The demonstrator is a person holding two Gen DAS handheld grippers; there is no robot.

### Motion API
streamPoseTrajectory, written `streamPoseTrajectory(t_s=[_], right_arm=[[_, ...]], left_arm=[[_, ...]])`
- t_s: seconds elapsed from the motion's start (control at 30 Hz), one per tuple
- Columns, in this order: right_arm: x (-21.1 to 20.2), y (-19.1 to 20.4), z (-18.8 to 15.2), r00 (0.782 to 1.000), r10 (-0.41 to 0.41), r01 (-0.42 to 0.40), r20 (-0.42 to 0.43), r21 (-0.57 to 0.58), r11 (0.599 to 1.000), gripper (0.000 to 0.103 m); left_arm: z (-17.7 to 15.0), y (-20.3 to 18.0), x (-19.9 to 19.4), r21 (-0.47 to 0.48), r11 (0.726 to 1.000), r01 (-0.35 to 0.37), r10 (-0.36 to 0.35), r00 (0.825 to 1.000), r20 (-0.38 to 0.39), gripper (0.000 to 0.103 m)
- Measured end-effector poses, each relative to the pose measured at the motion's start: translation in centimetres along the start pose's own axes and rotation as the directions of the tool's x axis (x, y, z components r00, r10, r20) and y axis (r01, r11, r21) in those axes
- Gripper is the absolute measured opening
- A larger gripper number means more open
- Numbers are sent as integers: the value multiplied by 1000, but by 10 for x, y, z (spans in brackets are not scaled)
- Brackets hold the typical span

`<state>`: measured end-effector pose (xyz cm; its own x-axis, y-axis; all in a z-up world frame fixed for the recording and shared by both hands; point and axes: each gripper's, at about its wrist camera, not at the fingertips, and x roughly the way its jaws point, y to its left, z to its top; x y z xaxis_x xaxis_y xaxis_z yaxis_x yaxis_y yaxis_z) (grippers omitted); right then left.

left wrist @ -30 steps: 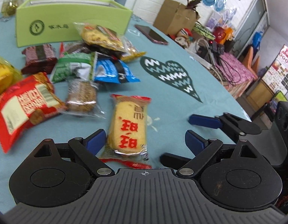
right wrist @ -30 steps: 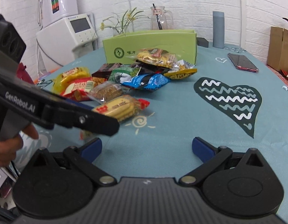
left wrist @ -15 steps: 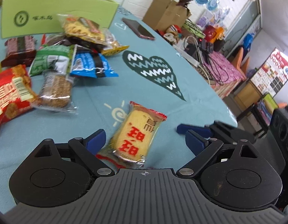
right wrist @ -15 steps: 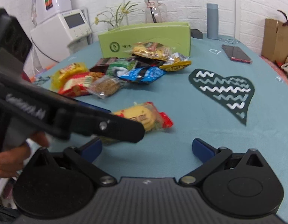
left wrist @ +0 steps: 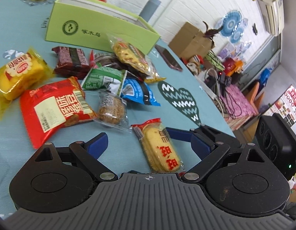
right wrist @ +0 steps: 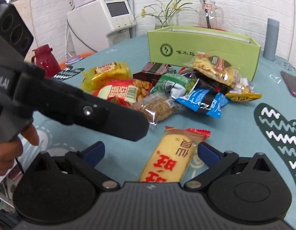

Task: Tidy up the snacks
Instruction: 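Grasp the yellow cake packet with red characters using the left tool, then lower the cake packet into the box and open the left tool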

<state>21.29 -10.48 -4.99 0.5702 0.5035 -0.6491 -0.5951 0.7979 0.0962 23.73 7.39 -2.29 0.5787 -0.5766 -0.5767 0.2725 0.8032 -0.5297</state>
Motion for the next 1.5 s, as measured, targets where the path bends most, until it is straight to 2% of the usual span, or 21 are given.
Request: streamPoseTrajectory(t_s=[0.13,0.27,0.3,0.4,0.47,0.6,0.63,0.67,0.73,0.77,0.8,0.83,0.87,0.9,0.97,1.1,1.2,1.33,1.5], right_arm=[[-10,2,-19,997,-81,80,15,77,994,102],[-6,15,-24,987,-161,160,23,30,987,102],[-7,16,-26,983,-179,177,34,52,983,102],[-7,17,-28,982,-185,182,43,52,982,102],[-10,17,-25,987,-160,159,20,44,986,102],[-28,14,-21,984,-157,150,83,89,985,101],[-28,13,-22,983,-163,155,83,93,984,97],[-26,12,-23,985,-157,150,73,98,984,86],[-20,8,-24,989,-141,135,54,105,985,73],[-21,11,-25,987,-154,149,56,85,985,70],[-22,13,-25,984,-167,163,55,67,984,65],[-24,13,-26,984,-165,161,61,65,985,54],[-25,10,-25,985,-160,154,62,91,984,53],[-27,6,-24,987,-148,140,60,112,984,53],[-28,0,-19,989,-135,126,61,131,983,53],[-38,-4,4,985,-116,100,127,130,987,57],[-38,-6,38,975,-113,103,191,63,993,60],[3,-31,101,969,-71,76,238,-12,997,61],[69,-62,175,974,-13,19,227,-27,999,62]], left_arm=[[-2,-11,24,9,999,42,-41,998,-52,82],[-1,-17,49,2,1000,26,-26,995,-93,81],[-1,-18,50,10,1000,23,-22,996,-85,81],[0,-16,49,6,1000,3,-3,997,-82,81],[2,-13,47,-3,1000,0,-1,996,-86,81],[6,-13,41,5,1000,6,-5,997,-76,81],[6,-14,41,11,1000,11,-10,997,-78,81],[5,-15,43,16,1000,15,-13,996,-85,81],[2,-17,47,28,999,17,-15,995,-102,80],[0,-18,49,39,999,12,-8,995,-99,76],[-1,-19,48,55,998,6,-1,996,-92,65],[-3,-20,48,78,997,2,5,996,-94,53],[-5,-22,49,95,995,-6,15,995,-100,34],[-5,-23,48,110,994,-26,37,995,-95,28],[-1,-22,47,93,995,-23,32,995,-91,19],[30,-20,39,32,999,21,-20,999,-30,18],[69,-24,32,45,999,25,-28,998,56,19],[132,-25,32,118,991,-64,40,980,194,20],[213,8,55,111,985,-136,105,964,245,21]])
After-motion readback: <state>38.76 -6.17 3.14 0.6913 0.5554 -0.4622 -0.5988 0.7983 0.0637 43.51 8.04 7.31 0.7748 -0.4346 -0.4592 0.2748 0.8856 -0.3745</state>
